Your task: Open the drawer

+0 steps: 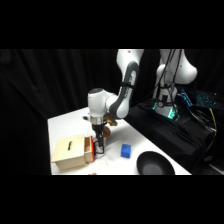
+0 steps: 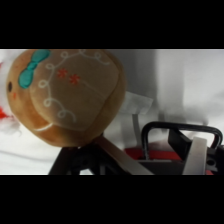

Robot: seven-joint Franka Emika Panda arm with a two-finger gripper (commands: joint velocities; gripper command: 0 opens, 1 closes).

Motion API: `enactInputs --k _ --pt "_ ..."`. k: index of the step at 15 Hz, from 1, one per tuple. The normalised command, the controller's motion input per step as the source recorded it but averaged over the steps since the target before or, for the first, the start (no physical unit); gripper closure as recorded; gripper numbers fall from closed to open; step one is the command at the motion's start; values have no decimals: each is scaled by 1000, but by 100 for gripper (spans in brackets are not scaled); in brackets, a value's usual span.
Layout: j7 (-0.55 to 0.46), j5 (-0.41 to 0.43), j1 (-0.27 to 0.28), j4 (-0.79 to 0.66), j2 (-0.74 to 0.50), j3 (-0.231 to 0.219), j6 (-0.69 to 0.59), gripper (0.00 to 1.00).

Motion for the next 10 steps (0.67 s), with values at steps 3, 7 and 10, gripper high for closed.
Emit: enactInputs --k 3,7,10 --pt "-101 42 2 -365 -414 2 -106 0" --pt "-135 49 1 -448 -452 22 -124 0" --pt "-141 35 15 -405 -393 3 -102 0"
